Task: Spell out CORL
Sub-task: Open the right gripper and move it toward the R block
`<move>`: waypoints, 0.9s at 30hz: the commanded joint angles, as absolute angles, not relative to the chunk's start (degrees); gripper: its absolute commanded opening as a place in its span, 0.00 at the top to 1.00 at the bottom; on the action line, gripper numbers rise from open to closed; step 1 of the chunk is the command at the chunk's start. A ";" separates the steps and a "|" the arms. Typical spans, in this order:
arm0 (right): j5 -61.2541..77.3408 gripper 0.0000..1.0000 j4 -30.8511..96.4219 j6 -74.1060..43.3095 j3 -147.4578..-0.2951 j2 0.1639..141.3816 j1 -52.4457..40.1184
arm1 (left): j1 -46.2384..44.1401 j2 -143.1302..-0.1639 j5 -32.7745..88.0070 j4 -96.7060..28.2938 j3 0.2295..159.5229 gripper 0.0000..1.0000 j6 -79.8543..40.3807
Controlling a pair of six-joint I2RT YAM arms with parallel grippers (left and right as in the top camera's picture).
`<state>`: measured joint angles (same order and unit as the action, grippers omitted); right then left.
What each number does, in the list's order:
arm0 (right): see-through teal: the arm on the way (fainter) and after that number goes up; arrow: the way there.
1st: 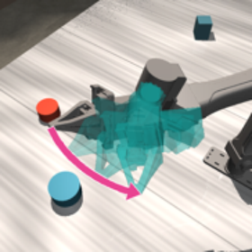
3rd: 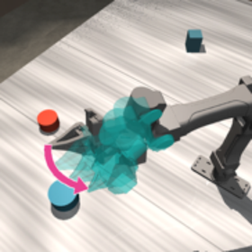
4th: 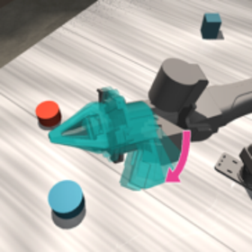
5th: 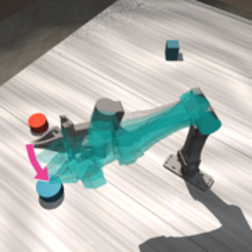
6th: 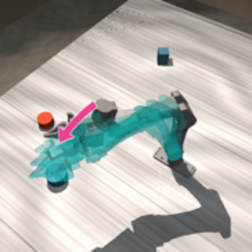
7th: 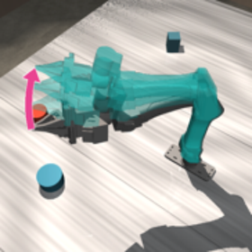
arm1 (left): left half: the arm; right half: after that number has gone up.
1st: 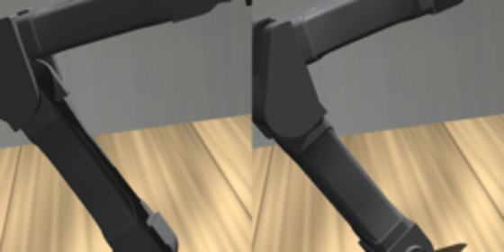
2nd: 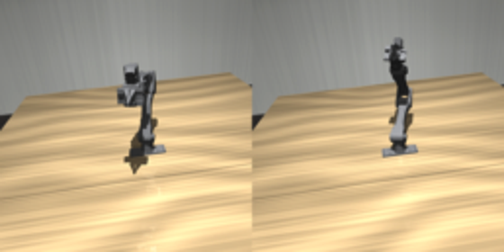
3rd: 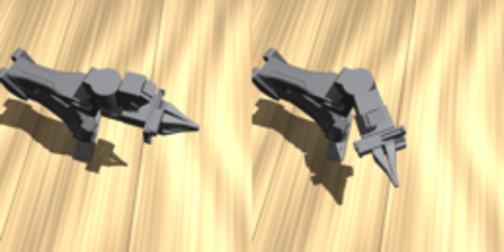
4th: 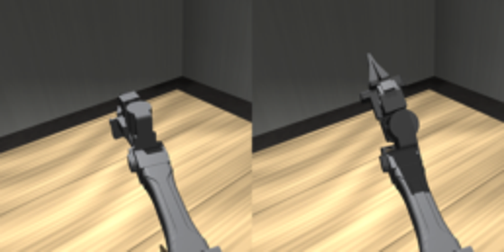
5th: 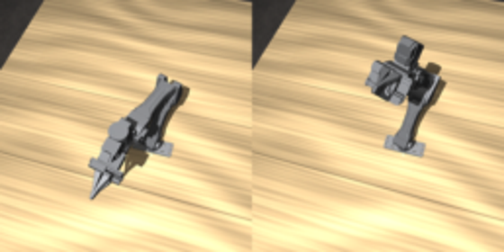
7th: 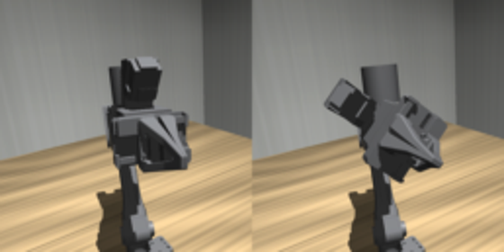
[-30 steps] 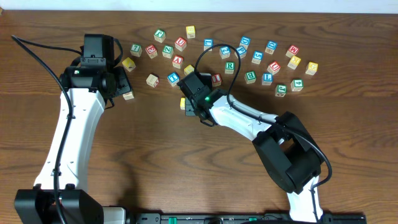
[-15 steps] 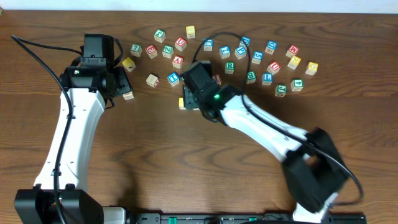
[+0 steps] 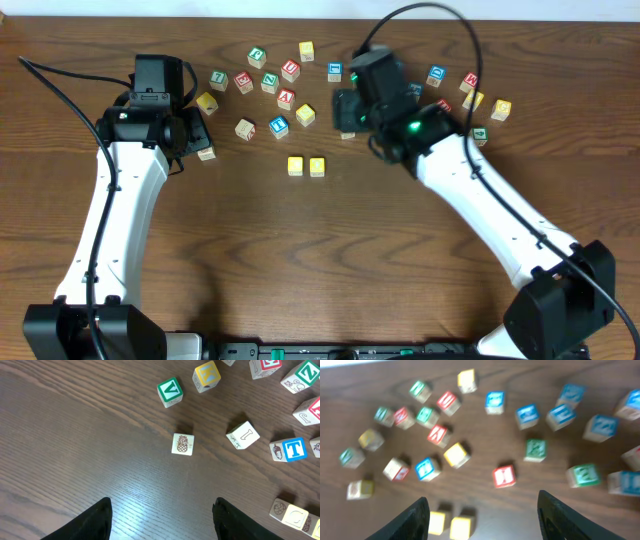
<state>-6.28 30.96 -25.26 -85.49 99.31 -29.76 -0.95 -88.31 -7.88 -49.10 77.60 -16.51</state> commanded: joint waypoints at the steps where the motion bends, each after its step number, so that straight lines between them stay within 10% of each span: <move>1: -6.13 0.37 30.81 -23.29 -86.70 101.67 -27.18 | -0.78 -88.75 -8.60 -49.21 77.78 0.36 -16.84; 27: -6.09 0.36 18.74 -22.57 -86.70 120.66 -23.27 | -0.78 -88.75 -8.60 -49.21 77.78 0.36 -16.84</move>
